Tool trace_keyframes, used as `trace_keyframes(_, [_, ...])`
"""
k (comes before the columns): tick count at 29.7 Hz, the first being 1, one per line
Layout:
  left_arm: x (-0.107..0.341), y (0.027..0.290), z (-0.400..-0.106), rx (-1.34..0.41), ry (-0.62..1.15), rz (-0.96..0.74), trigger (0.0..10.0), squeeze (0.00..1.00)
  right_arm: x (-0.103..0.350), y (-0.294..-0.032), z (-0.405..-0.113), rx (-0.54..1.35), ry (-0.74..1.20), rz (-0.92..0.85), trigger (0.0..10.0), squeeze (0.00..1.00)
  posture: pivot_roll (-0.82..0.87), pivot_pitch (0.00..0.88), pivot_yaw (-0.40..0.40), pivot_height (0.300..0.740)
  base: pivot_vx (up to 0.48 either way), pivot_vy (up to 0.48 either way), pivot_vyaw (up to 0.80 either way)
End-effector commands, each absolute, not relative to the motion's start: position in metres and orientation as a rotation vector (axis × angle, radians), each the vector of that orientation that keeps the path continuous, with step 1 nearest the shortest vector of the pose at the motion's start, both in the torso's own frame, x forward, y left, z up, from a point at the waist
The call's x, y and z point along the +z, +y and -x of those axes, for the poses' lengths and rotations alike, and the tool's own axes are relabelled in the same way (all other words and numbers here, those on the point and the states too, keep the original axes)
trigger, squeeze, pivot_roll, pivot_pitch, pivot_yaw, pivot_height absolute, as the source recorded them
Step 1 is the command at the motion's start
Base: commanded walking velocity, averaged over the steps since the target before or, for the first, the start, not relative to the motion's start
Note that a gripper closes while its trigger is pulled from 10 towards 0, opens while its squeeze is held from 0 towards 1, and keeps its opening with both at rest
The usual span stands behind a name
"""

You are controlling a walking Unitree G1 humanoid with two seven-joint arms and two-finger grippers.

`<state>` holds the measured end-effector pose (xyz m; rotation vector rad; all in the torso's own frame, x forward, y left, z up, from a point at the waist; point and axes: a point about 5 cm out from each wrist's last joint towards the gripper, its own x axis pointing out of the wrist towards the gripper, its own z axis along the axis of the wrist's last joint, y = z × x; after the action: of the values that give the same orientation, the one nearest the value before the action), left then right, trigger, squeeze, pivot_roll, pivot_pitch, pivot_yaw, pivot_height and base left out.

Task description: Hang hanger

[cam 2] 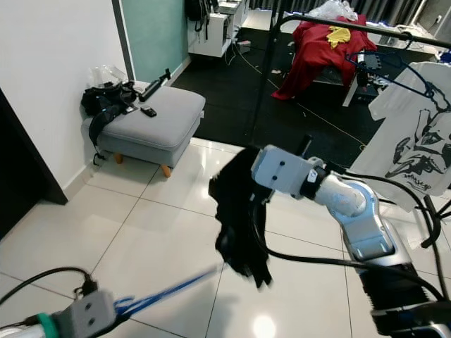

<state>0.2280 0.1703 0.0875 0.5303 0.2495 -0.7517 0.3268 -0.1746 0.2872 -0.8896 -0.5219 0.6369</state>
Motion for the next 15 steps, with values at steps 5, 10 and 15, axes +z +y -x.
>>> trace_keyframes(5, [0.088, 0.168, -0.239, -0.598, 0.271, -0.444, 10.0, 0.0, 0.309, -0.18, -0.325, 0.616, -0.608, 0.804, 10.0, 0.0, -0.08, 0.119, 0.029, 0.74, 0.0, 0.0, 0.0])
trace_keyframes(10, [0.085, 0.174, -0.238, -0.542, 0.308, -0.442, 10.0, 0.0, 0.325, -0.186, -0.325, 0.606, -0.65, 0.75, 10.0, 0.0, -0.08, 0.12, 0.034, 0.74, 0.0, 0.0, 0.0])
trace_keyframes(15, [0.083, 0.182, -0.241, -0.438, 0.327, -0.448, 10.0, 0.0, 0.335, -0.19, -0.325, 0.609, -0.675, 0.707, 10.0, 0.0, -0.08, 0.119, 0.033, 0.74, 0.0, 0.0, 0.0])
